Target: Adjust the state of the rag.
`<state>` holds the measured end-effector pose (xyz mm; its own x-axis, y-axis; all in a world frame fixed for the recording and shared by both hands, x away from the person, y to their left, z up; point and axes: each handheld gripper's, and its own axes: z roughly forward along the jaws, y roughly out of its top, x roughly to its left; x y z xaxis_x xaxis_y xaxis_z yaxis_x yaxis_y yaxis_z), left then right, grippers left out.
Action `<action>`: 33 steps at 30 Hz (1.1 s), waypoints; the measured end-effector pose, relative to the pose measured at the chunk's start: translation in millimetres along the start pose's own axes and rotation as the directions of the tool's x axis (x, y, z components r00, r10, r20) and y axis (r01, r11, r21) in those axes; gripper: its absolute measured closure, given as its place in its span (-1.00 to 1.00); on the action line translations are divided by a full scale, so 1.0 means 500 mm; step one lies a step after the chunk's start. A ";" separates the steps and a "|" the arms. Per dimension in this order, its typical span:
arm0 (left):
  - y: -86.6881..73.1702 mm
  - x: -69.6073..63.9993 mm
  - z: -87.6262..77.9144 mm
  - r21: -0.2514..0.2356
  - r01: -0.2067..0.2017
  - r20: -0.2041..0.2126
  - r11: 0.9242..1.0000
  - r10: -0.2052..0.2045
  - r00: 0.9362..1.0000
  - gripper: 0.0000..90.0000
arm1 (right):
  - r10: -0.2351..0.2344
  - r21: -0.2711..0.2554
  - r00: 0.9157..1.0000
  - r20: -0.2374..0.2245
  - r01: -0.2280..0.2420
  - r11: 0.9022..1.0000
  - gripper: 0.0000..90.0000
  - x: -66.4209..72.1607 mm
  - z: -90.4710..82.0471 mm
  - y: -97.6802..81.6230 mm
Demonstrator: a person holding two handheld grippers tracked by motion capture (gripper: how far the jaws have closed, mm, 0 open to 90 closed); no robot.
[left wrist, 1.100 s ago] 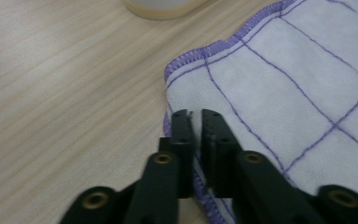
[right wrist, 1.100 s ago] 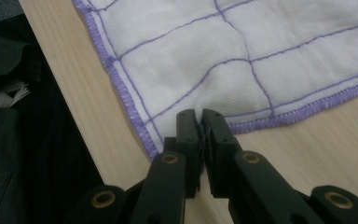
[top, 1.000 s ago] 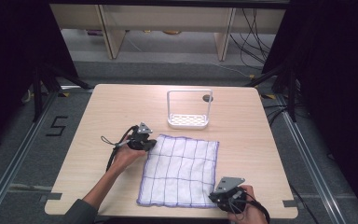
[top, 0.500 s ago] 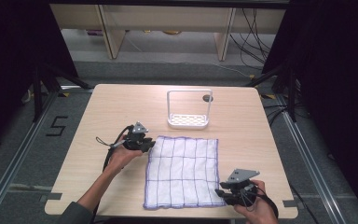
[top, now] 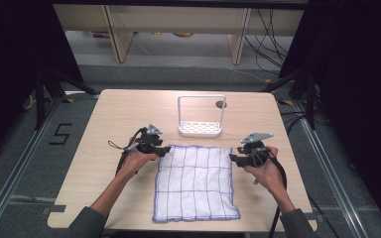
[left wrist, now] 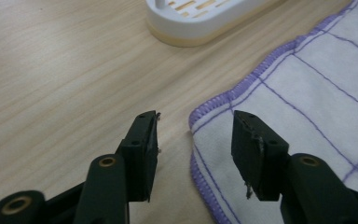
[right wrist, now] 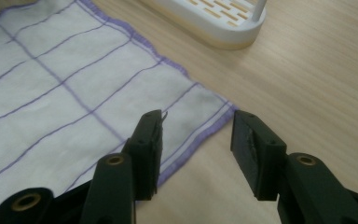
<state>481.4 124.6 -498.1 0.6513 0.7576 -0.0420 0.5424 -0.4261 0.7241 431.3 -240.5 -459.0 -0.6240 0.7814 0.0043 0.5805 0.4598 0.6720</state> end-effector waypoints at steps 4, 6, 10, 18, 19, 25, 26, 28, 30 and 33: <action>0.001 0.005 0.003 -0.013 0.026 0.013 1.000 -0.026 1.000 0.08 | -0.008 0.032 1.000 0.016 0.008 0.999 0.18 -0.017 0.038 0.026; 0.001 0.005 0.008 -0.005 0.019 0.019 1.000 -0.019 1.000 0.07 | -0.010 0.049 1.000 0.018 0.009 0.999 0.19 -0.026 0.074 0.041; 0.002 0.005 0.017 0.008 0.025 0.019 1.000 -0.025 0.999 0.04 | 0.004 0.080 1.000 0.010 -0.005 0.997 0.17 -0.029 0.105 0.048; 0.003 -0.009 0.033 0.023 0.005 0.038 1.000 -0.006 0.999 0.14 | -0.016 0.099 1.000 0.010 0.015 0.995 0.21 -0.028 0.131 0.043; 0.001 -0.008 0.038 0.019 0.007 0.053 1.000 -0.008 0.999 0.30 | -0.013 0.101 1.000 0.004 0.012 0.995 0.31 -0.027 0.135 0.041; 0.002 -0.012 0.041 0.003 -0.013 0.076 1.000 0.013 0.997 0.85 | 0.008 0.103 0.998 -0.062 -0.001 0.995 0.84 -0.030 0.134 0.038; 0.002 -0.011 0.040 0.002 -0.017 0.078 1.000 0.017 0.997 0.85 | 0.008 0.103 0.998 -0.062 -0.001 0.995 0.84 -0.030 0.134 0.038; 0.005 -0.008 0.031 -0.015 -0.024 0.068 1.000 0.025 0.997 0.88 | -0.001 0.073 0.997 -0.071 0.006 0.997 0.90 -0.030 0.133 0.039; 0.008 -0.008 0.023 -0.029 -0.022 0.063 0.999 0.024 0.998 0.88 | -0.017 0.073 0.998 -0.058 0.021 0.997 0.91 -0.029 0.126 0.043; 0.016 -0.004 0.011 -0.055 -0.025 0.059 0.998 0.028 0.998 0.88 | -0.005 0.045 0.998 -0.066 0.008 0.999 0.91 -0.032 0.108 0.056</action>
<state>487.3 117.3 -496.1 0.6965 0.7148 -0.0618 0.4960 -0.4174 0.7614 485.7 -217.3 -480.3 -0.6601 0.7495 0.0499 0.5986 0.4847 0.6377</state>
